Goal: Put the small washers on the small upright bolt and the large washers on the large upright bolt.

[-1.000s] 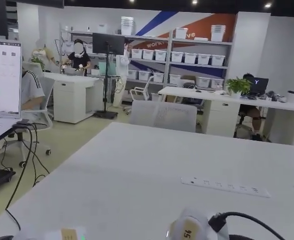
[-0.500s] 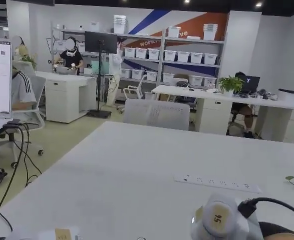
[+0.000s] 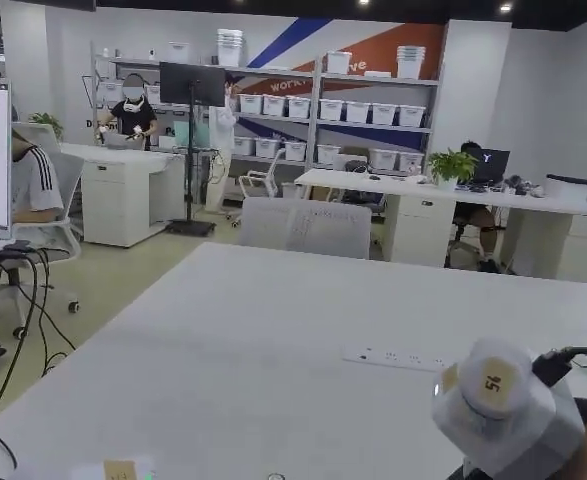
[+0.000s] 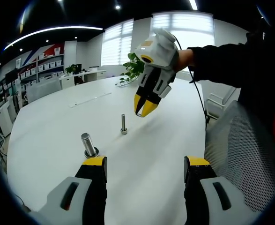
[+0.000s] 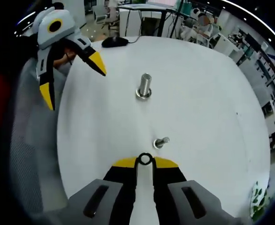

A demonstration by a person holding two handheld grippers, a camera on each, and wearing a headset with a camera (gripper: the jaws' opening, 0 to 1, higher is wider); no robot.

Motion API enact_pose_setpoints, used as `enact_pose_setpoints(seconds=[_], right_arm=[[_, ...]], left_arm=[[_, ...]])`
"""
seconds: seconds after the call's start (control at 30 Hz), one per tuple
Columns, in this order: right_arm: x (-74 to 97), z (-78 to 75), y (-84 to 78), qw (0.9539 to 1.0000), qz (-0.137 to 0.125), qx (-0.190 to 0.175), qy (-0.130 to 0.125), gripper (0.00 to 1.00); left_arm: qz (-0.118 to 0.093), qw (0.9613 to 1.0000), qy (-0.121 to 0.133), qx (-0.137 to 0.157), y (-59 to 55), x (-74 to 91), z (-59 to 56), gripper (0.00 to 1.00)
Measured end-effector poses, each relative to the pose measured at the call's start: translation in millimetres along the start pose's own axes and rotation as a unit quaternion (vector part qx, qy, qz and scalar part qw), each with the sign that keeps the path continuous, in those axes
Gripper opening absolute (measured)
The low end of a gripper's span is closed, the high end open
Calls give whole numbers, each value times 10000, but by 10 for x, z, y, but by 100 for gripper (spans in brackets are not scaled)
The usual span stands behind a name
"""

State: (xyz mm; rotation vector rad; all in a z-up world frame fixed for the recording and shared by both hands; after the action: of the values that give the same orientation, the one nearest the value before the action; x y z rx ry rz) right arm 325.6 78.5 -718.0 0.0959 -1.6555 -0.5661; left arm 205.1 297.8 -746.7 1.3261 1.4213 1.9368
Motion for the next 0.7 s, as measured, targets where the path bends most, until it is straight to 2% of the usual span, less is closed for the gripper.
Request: enact_pose_setpoints(seconds=[0.3,0.7], right_arm=[[44,-121,136,9999,-72,76,-124,13],[-68,-275,272,9998,37,190,-43,13]], left_arm=[[7,10000,34,11,-7,12,1,66],[16,10000,61,37,-21,7,8,66]])
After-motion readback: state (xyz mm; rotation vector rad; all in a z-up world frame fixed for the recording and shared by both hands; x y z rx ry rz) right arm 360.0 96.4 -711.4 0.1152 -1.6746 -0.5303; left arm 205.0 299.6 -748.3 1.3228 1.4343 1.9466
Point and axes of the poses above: the centre of the closed fingertips' face, and the gripper's own axes: x roughly backward along the fingers, z roughly to its left, y roughly out of its top, the point moved 10 cm from there along x, roughly backward along the fingers, and after that the axes turned 8 degrees about -x, right-handed, at the moved point
